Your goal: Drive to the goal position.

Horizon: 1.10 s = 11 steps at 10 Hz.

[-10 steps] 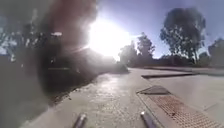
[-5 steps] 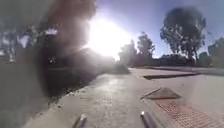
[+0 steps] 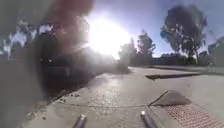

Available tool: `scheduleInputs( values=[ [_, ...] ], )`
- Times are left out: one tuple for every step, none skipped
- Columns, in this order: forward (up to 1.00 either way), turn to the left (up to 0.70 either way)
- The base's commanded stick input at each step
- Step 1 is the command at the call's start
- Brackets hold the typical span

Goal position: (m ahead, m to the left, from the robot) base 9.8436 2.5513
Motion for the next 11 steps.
scheduleInputs(
  values=[
    [0.95,-0.01],
    [0.96,-0.04],
    [0.96,-0.08],
    [0.95,-0.12],
    [0.95,-0.25],
    [0.95,-0.27],
    [0.95,-0.17],
    [0.95,-0.06],
    [0.95,-0.03],
    [0.95,-0.09],
    [0.95,-0.16]
  ],
)
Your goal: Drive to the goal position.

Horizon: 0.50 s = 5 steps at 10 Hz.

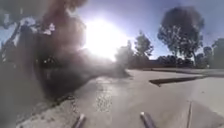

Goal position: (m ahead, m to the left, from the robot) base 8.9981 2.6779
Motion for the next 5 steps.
scheduleInputs(
  values=[
    [0.96,-0.22],
    [0.96,-0.29],
    [0.96,-0.35],
    [0.96,-0.20],
    [0.95,0.00]
  ],
)
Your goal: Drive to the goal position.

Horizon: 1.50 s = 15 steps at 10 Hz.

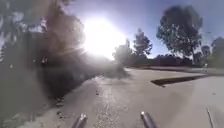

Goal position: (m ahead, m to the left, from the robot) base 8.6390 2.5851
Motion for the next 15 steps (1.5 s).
scheduleInputs(
  values=[
    [0.95,0.00],
    [0.95,0.00],
    [0.95,0.00],
    [0.95,0.00],
    [0.95,0.00],
    [0.95,0.00],
    [0.96,0.00],
    [0.96,0.00],
    [0.95,0.00],
    [0.95,0.00],
    [0.95,0.00],
    [0.96,0.00],
    [0.96,0.00],
    [0.95,0.00],
    [0.95,0.00]
  ],
)
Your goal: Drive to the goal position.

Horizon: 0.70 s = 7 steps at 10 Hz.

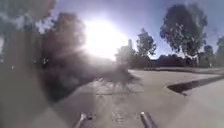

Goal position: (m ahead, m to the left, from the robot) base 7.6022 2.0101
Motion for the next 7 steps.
scheduleInputs(
  values=[
    [0.95,0.00],
    [0.95,0.00],
    [0.95,0.00],
    [0.95,-0.12],
    [0.95,-0.32],
    [0.95,-0.34],
    [0.95,-0.37]
  ],
)
